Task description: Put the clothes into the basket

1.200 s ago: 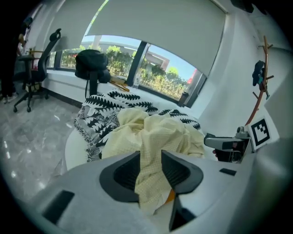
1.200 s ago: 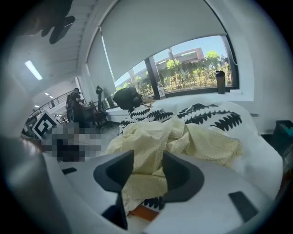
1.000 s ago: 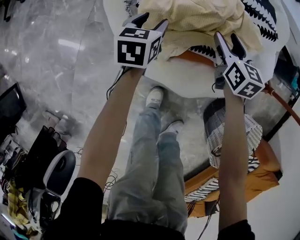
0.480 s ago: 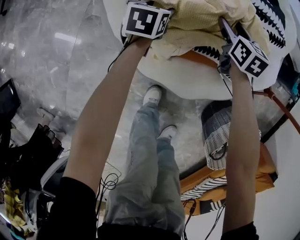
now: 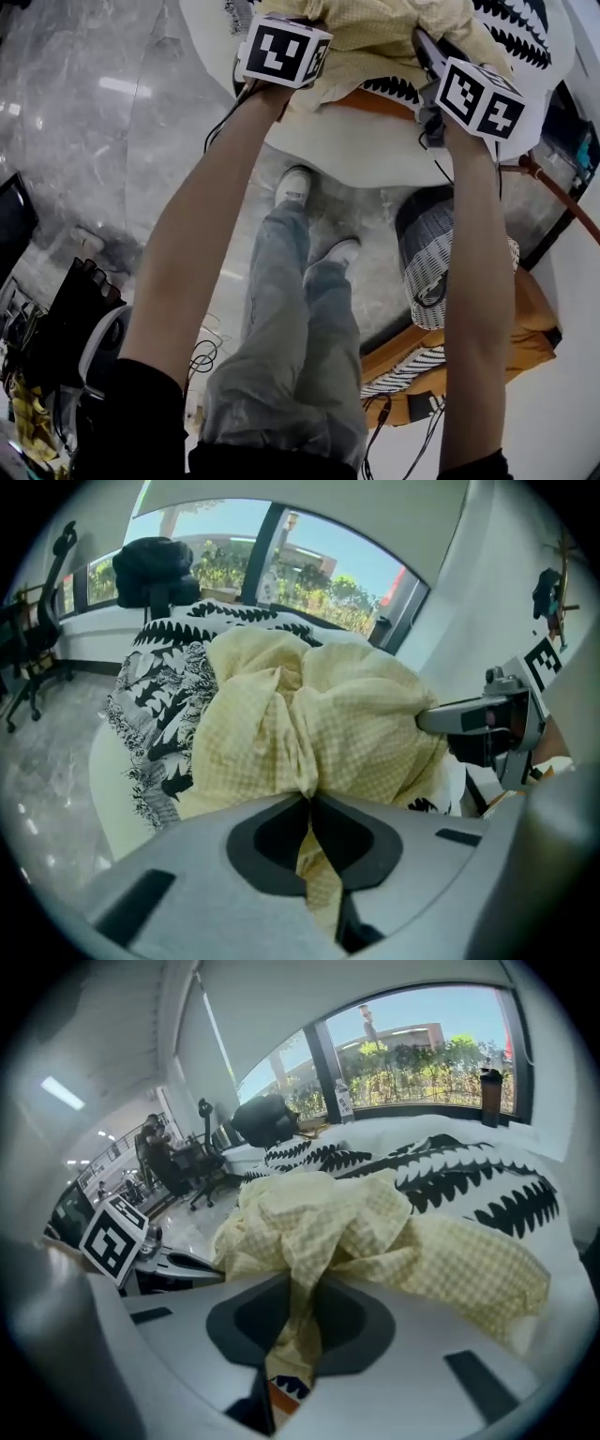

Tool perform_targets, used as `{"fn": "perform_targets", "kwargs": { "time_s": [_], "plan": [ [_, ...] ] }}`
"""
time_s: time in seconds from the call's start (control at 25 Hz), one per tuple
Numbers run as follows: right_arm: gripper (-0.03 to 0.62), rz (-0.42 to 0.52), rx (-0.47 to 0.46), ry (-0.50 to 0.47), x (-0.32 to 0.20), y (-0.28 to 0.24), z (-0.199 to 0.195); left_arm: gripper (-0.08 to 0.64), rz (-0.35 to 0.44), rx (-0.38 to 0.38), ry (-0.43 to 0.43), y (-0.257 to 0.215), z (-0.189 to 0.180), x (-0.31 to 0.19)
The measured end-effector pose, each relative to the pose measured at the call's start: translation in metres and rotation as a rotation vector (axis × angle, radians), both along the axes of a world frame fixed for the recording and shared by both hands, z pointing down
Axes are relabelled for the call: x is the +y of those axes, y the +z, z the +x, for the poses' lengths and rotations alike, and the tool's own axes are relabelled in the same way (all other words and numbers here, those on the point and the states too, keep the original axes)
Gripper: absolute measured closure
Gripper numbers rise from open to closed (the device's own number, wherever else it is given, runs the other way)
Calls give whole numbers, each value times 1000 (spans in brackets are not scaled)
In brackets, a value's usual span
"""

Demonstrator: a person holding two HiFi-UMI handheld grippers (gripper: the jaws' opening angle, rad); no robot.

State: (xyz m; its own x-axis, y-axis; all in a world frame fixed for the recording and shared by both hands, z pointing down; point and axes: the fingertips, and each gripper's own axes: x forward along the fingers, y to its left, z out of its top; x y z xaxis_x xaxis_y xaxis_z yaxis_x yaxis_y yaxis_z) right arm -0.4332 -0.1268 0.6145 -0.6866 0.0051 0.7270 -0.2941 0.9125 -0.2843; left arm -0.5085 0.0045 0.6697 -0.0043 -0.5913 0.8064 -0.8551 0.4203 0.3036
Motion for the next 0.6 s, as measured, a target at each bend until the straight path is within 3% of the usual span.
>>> {"fn": "perform_targets", "kwargs": {
  "time_s": [0.16,0.32,0.6],
  "plan": [
    [535,-43,-77,25,19,-31,29,543,97,41,-64,-35,23,11],
    [538,-23,-142,-21,31,-74,64,543,155,52,-96,-68,53,20],
    [538,11,-278,53,29,-157,140,543,223,15,-34,-134,126,15]
  ]
}}
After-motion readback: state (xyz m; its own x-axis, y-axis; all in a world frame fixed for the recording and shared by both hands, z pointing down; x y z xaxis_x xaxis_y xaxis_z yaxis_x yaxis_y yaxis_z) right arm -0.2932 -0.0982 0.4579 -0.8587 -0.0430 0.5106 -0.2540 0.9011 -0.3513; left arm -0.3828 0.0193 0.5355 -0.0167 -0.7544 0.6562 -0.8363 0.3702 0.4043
